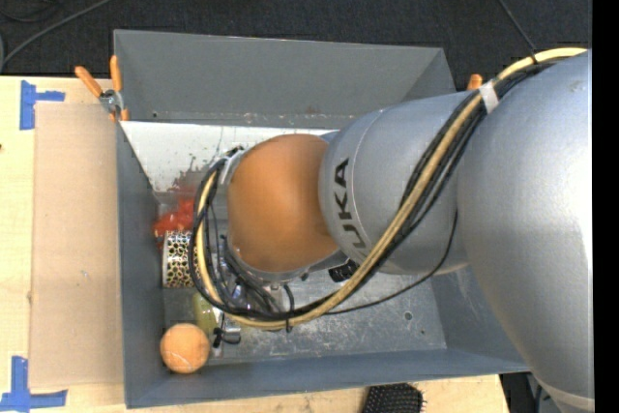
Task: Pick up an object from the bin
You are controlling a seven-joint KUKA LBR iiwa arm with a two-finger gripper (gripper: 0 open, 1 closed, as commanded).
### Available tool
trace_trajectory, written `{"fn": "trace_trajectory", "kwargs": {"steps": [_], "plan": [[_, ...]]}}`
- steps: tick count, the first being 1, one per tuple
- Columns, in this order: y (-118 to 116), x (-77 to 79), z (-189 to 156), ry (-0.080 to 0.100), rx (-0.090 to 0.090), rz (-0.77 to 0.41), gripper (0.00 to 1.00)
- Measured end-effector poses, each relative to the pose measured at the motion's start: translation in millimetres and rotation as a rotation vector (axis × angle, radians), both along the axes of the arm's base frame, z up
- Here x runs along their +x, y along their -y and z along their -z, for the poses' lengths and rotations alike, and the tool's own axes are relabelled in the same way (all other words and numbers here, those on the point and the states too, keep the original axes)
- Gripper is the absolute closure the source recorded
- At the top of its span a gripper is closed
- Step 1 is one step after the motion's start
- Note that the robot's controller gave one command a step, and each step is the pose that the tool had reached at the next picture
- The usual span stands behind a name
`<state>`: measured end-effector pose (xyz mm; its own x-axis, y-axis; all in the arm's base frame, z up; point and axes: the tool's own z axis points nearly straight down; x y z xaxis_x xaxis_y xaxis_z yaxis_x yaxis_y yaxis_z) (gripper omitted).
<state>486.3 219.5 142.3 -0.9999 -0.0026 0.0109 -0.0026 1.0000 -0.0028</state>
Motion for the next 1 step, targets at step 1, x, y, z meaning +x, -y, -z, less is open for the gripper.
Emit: {"fn": "trace_trajectory", "kwargs": {"steps": [1], "plan": [[1.0, 2.3, -4.0, 0.008, 0.002, 0.004, 0.00]]}}
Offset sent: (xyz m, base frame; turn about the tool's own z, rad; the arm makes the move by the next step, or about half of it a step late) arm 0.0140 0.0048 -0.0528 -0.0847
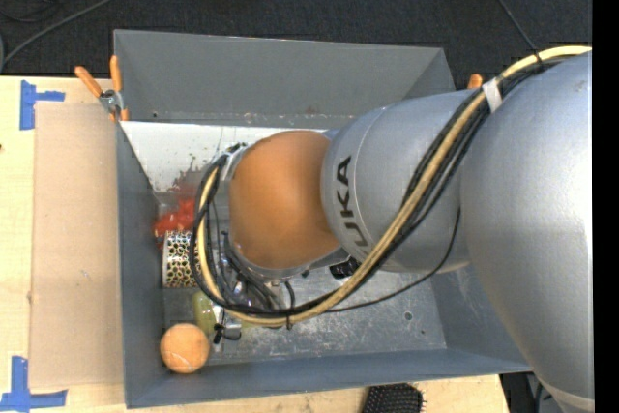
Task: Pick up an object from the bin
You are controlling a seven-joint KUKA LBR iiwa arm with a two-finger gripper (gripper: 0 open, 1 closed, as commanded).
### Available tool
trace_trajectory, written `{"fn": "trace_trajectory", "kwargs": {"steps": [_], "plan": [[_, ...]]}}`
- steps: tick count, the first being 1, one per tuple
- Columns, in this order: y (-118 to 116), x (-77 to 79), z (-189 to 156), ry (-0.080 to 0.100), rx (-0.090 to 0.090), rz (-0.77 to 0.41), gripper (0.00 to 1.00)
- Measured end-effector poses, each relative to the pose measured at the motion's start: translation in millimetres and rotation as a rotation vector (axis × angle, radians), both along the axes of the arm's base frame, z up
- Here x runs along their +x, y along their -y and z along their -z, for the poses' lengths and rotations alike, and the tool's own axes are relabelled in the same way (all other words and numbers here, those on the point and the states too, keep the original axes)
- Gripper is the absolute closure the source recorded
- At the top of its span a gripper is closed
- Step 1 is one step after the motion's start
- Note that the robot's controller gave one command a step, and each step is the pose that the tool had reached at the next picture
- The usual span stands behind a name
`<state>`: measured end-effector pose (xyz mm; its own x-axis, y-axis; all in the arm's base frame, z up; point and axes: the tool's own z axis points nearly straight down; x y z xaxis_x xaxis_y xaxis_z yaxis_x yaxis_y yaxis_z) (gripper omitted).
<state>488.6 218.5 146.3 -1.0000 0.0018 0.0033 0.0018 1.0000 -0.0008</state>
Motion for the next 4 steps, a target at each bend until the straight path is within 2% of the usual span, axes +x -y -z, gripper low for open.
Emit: {"fn": "trace_trajectory", "kwargs": {"steps": [1, 2, 3, 4], "plan": [[-4.5, 8.2, 36.8, 0.000, 0.000, -0.061, 0.00], [-9.3, 15.9, 58.5, -0.007, -0.003, -0.082, 0.00], [-6.6, 12.2, 57.8, -0.006, -0.002, -0.139, 0.00], [0.9, 15.7, 76.4, -0.006, -0.001, -0.175, 0.00]]}}
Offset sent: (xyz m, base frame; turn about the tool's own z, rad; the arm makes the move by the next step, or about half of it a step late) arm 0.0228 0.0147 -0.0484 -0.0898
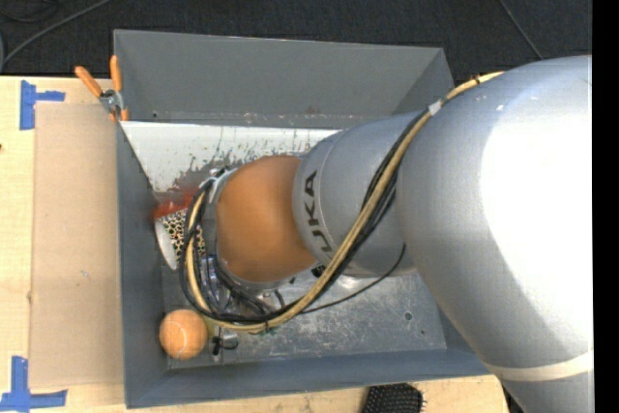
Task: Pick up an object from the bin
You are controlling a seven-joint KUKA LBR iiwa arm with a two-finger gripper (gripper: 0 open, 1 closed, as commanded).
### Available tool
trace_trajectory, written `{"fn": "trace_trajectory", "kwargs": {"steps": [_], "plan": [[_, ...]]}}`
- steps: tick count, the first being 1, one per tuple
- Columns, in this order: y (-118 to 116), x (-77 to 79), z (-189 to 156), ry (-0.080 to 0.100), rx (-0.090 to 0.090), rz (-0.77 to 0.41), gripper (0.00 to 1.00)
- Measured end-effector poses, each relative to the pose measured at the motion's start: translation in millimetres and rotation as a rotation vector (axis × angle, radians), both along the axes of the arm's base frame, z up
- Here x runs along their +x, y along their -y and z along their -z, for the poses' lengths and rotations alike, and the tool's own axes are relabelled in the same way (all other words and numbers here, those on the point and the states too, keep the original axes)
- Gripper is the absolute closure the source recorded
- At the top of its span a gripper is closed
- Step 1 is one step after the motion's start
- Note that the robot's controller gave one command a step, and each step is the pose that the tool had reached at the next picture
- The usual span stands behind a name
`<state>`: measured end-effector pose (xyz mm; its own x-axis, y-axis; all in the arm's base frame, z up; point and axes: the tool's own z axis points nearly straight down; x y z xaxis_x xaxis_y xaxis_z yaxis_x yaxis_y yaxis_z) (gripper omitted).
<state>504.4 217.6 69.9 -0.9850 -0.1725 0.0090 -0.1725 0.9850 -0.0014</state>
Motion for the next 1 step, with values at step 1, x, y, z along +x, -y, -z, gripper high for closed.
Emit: {"fn": "trace_trajectory", "kwargs": {"steps": [1], "plan": [[4.5, 0.2, 1.3, -0.001, 0.000, -0.015, 0.00]]}}
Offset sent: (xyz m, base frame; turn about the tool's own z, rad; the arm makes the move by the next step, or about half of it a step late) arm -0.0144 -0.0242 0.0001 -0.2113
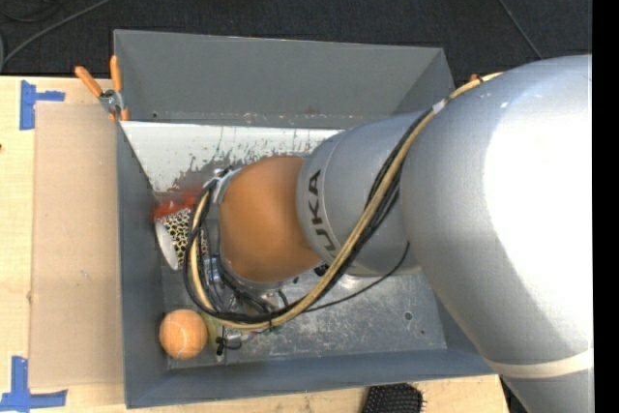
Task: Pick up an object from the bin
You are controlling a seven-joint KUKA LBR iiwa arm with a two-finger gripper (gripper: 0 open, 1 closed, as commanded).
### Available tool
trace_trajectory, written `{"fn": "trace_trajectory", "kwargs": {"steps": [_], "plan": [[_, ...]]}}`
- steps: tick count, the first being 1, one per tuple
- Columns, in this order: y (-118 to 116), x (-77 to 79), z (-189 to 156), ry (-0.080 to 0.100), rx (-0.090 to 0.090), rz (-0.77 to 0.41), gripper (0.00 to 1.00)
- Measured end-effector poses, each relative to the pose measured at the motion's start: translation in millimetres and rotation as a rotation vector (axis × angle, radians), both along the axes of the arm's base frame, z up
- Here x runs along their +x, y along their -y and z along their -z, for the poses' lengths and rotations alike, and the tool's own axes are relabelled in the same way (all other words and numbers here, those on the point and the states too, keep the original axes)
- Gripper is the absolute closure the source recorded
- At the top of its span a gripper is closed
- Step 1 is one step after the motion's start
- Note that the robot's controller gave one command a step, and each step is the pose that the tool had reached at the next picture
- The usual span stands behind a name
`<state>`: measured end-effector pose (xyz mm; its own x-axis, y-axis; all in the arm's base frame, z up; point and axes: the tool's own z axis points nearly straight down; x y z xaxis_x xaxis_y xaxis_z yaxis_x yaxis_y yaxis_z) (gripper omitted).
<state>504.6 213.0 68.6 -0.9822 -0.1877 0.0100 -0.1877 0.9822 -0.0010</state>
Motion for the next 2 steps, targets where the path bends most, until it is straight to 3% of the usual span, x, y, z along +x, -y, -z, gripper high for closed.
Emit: {"fn": "trace_trajectory", "kwargs": {"steps": [1, 2], "plan": [[19.1, -11.8, -2.1, 0.006, 0.003, -0.191, 0.00], [-4.6, 5.8, -0.4, -0.002, 0.001, -0.088, 1.00]]}}
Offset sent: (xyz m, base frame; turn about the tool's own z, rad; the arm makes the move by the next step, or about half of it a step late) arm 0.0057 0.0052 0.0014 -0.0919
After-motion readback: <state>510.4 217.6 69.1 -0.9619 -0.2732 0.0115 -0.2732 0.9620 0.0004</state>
